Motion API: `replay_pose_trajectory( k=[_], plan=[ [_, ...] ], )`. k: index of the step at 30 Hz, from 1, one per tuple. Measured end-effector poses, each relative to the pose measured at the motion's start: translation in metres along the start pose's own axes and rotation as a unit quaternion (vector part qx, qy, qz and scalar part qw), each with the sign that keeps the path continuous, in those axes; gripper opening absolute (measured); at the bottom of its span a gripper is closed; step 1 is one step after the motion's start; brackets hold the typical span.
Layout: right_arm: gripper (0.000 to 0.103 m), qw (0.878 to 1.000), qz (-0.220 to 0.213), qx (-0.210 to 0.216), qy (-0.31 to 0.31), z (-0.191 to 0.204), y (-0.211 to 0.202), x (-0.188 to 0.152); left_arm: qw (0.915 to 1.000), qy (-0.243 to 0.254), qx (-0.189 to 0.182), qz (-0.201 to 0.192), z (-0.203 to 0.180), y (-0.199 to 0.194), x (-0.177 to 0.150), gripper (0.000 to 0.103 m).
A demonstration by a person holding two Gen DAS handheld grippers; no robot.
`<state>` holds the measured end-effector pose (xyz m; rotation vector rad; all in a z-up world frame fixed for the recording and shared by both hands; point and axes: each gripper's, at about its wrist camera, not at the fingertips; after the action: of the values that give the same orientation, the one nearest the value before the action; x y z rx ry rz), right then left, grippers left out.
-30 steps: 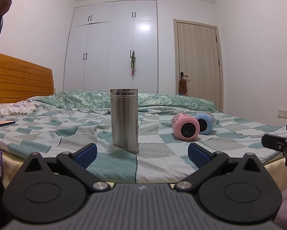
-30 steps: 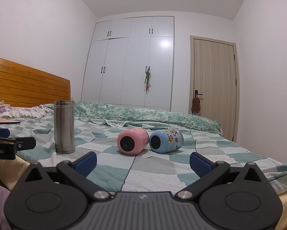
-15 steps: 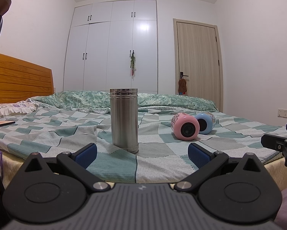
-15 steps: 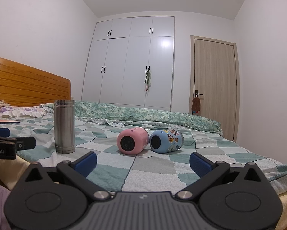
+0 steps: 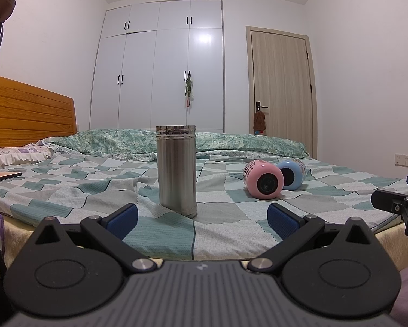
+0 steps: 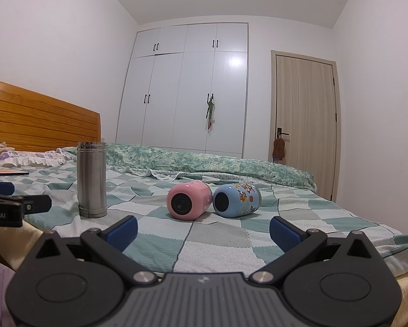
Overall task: Flip cup upright
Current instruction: 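Move the right tool toward the lying pink cup and blue cup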
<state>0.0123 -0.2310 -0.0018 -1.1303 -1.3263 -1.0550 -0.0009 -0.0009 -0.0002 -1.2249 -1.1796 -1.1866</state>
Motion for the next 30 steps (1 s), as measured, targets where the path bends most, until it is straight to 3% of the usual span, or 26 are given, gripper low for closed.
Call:
replay_pose_trajectory(
  k=[5, 13, 30],
  plan=[
    [0.103, 1.0, 0.012, 0.009, 0.01, -0.004, 0.004, 0.004, 0.9995, 0.025, 0.0, 0.017, -0.007, 0.008, 0.005, 0.103],
    [0.103, 0.998, 0.038, 0.025, 0.043, -0.031, 0.033, 0.027, 0.9974, 0.049, -0.042, 0.03, -0.036, 0.034, 0.038, 0.103],
    [0.103, 0.991, 0.129, 0.037, -0.011, -0.103, 0.163, 0.067, 0.9873, 0.081, -0.043, 0.13, -0.087, 0.178, 0.089, 0.103]
  ],
)
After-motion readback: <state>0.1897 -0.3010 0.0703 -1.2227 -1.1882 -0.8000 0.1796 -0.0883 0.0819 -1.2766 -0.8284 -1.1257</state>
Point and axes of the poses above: each gripper's, at about its wrist camera, not at the fingertips, and y roughly the way its jaws point, z to its left, x to its top, and after that the axes turned 3 degrees about -z, right-handed
